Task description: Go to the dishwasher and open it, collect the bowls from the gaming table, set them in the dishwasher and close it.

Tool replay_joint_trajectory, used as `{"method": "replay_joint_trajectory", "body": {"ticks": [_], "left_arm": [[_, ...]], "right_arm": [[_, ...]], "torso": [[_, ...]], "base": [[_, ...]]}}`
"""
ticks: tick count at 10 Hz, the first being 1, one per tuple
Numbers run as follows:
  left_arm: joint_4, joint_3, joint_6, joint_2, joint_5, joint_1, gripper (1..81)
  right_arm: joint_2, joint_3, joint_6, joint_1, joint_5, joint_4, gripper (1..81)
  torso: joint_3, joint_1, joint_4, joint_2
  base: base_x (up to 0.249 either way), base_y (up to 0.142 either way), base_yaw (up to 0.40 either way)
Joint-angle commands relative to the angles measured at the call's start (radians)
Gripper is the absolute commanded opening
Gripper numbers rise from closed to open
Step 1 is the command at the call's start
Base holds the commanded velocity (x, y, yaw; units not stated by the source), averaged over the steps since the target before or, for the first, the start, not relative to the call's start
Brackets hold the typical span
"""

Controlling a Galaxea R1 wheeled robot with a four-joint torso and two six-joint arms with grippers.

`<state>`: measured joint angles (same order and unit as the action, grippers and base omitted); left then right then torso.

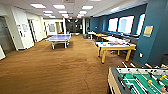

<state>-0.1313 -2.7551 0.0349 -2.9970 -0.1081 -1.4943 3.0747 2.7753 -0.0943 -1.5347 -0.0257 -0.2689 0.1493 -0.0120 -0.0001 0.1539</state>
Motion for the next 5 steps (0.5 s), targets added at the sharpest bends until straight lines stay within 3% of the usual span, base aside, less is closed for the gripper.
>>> {"method": "replay_joint_trajectory", "body": {"ticks": [1, 5], "left_arm": [[0.001, -0.003, 0.003, 0.007, 0.042, 0.051, 81.1], [0.001, -0.003, 0.003, 0.004, 0.042, 0.051, 81.1]], "right_arm": [[0.003, -0.002, 0.001, 0.05, 0.049, -0.001, 81.1], [0.002, -0.002, 0.001, 0.052, 0.049, -0.001, 81.1]], "torso": [[0.0, 0.0, 0.0, 0.0], [0.0, 0.0, 0.0, 0.0]], "base": [[0.13, 0.0, 0.0], [0.131, 0.0, 0.0]]}}
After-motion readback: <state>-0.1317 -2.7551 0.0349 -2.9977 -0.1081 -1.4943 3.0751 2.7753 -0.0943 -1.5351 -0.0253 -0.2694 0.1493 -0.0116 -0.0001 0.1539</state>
